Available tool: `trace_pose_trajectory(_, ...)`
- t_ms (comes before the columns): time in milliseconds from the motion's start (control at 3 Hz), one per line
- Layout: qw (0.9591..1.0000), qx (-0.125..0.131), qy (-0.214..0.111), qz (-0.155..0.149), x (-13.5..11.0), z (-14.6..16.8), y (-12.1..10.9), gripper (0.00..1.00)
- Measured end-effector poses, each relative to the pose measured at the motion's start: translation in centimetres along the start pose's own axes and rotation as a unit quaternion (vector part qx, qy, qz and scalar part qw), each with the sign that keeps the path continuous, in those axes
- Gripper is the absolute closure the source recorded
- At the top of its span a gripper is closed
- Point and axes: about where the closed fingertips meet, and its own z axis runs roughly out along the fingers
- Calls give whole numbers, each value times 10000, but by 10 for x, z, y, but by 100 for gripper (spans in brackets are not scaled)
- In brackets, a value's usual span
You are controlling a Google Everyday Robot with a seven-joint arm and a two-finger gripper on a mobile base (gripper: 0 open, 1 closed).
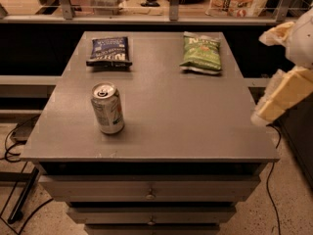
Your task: Knock 7up can over
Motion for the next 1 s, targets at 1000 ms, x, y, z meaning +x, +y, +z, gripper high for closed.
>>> trace_pose_trajectory(1000,9980,-299,-550,-134,-35,15,13,0)
